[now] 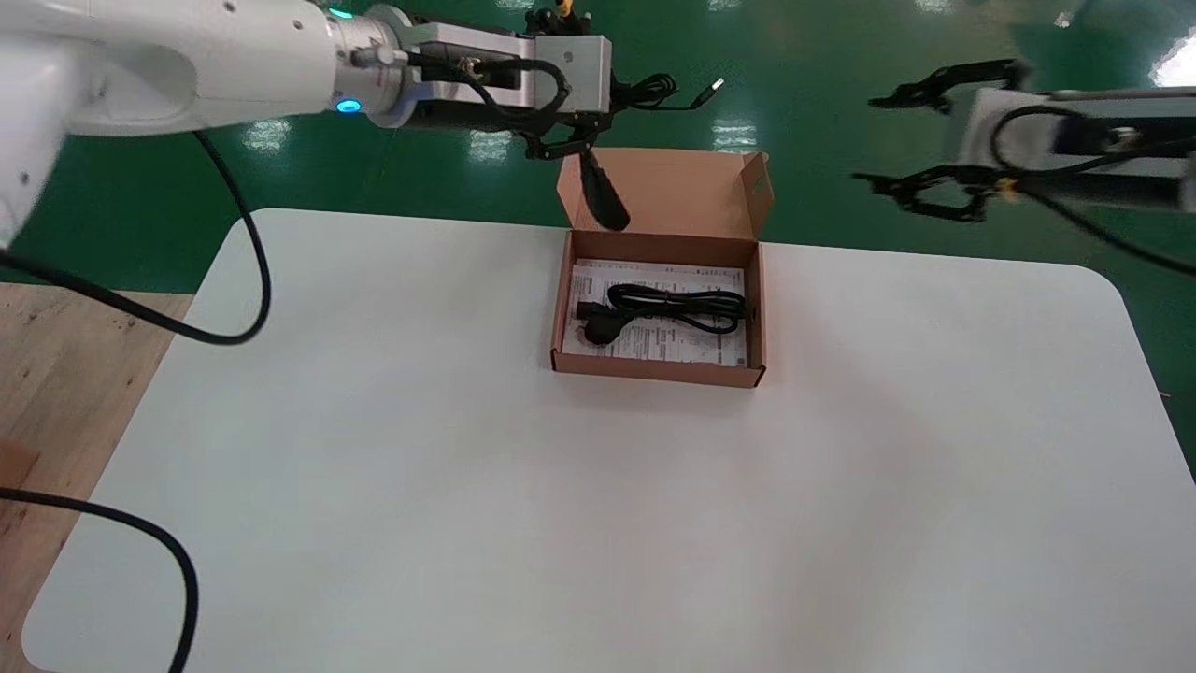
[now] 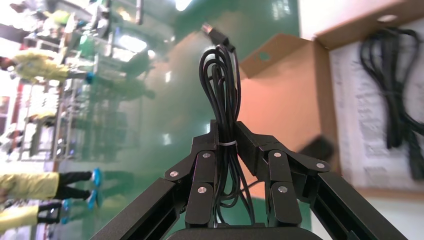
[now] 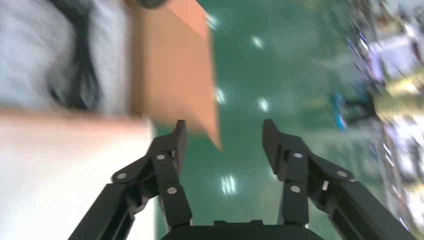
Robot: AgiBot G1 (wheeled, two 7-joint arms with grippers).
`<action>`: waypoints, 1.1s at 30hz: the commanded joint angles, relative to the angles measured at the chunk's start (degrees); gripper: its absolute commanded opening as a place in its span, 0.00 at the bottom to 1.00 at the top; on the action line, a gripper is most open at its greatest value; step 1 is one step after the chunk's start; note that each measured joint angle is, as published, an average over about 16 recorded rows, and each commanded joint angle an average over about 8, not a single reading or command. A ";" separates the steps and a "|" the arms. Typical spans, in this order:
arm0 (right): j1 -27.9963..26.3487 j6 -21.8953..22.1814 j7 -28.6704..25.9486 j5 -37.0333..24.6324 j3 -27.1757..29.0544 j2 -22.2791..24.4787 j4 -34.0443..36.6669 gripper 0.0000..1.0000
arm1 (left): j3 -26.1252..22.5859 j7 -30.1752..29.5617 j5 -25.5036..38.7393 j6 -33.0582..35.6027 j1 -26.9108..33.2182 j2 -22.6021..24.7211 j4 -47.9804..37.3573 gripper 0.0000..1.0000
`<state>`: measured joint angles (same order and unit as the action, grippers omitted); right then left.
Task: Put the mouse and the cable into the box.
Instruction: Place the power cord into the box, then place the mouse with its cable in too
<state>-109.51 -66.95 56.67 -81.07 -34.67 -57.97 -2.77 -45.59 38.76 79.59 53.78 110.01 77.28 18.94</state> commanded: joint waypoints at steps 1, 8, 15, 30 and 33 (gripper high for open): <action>-1.76 -0.96 0.10 0.29 0.26 3.35 0.45 1.00 | 0.33 0.84 -1.25 -2.27 -1.66 1.35 -0.11 0.00; -3.60 0.15 0.78 -1.93 -1.18 8.96 1.76 1.00 | -5.59 -2.10 -7.35 -7.16 -7.76 1.60 8.61 0.00; -4.34 0.29 0.13 -3.78 -2.46 11.77 2.85 1.00 | -12.24 -5.02 -12.41 -11.59 -7.34 1.50 13.08 0.00; -5.35 -2.21 -0.46 -6.11 -4.10 14.10 3.13 1.00 | -24.54 -7.46 -20.77 -15.16 -9.65 1.43 15.40 0.00; -5.09 -2.56 -0.56 -6.46 -4.34 14.07 3.30 1.00 | -26.55 -7.78 -21.65 -16.21 -11.12 1.34 14.40 0.00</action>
<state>-114.74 -69.15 56.18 -87.46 -38.97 -44.05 0.35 -71.79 30.80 58.04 37.80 99.10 78.58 32.95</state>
